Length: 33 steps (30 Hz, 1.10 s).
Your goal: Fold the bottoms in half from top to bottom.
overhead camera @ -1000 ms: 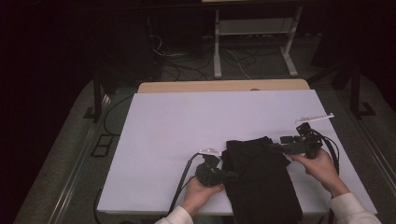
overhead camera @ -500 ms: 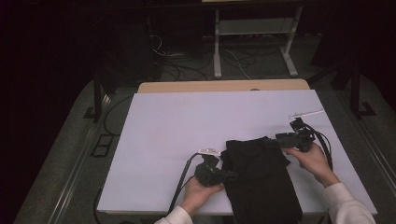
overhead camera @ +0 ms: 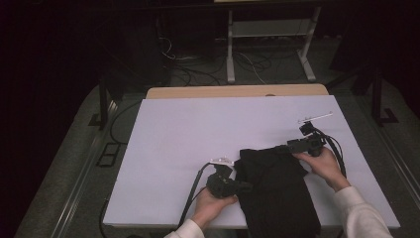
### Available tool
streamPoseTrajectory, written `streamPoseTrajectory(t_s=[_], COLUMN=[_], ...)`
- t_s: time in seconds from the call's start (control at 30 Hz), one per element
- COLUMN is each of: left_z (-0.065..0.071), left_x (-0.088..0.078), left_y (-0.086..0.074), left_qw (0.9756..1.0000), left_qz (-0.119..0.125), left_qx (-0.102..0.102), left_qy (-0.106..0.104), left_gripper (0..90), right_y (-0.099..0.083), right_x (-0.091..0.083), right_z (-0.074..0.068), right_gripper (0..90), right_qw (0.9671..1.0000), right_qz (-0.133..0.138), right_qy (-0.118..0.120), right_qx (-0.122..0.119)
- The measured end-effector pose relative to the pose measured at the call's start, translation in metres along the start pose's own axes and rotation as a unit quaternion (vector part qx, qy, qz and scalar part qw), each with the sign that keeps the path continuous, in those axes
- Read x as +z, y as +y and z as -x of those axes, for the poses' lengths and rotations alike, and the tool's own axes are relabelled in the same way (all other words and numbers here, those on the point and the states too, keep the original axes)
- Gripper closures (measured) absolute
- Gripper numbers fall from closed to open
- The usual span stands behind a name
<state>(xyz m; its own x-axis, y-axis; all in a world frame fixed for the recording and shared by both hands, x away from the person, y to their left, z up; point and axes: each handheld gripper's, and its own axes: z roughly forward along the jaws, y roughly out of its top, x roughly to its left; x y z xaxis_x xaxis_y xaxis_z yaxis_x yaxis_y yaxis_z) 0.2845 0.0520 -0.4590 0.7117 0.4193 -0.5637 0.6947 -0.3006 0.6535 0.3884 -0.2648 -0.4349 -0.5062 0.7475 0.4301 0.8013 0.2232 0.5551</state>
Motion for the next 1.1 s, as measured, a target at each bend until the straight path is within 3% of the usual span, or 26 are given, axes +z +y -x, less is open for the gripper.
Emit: streamPoseTrajectory(t_s=[0.17, 0.33, 0.43, 0.6, 0.83, 0.97, 1.1], left_z=[-0.001, 0.000, 0.000, 0.000, 0.003, 0.004, 0.006], left_x=[0.000, 0.000, 0.000, 0.001, -0.001, -0.005, -0.010], left_y=[0.000, 0.000, 0.000, 0.000, -0.001, -0.001, -0.001], left_qw=[1.0000, 1.0000, 1.0000, 1.0000, 0.9997, 0.9994, 0.9990], left_qz=[0.003, 0.003, 0.004, 0.006, 0.014, 0.020, 0.019], left_qx=[-0.002, -0.001, -0.001, 0.000, 0.019, 0.026, 0.041], left_qy=[-0.001, -0.002, -0.002, -0.003, 0.003, -0.008, -0.003], left_gripper=[87.2, 87.2, 87.2, 87.2, 81.6, 78.8, 69.6], right_y=[-0.001, -0.001, -0.001, -0.002, -0.006, -0.010, -0.012], right_x=[0.001, 0.005, 0.005, 0.002, -0.015, -0.030, -0.039], right_z=[0.007, 0.007, 0.008, 0.004, -0.005, -0.018, -0.027], right_gripper=[40.0, 52.2, 65.2, 81.3, 83.5, 83.7, 83.9], right_qw=[0.9997, 0.9995, 0.9991, 0.9986, 0.9973, 0.9960, 0.9949], right_qz=[0.006, -0.005, -0.008, -0.012, 0.011, 0.032, 0.048], right_qy=[0.015, 0.024, 0.033, 0.051, 0.072, 0.084, 0.088], right_qx=[0.019, 0.020, 0.024, 0.005, 0.008, -0.006, -0.011])
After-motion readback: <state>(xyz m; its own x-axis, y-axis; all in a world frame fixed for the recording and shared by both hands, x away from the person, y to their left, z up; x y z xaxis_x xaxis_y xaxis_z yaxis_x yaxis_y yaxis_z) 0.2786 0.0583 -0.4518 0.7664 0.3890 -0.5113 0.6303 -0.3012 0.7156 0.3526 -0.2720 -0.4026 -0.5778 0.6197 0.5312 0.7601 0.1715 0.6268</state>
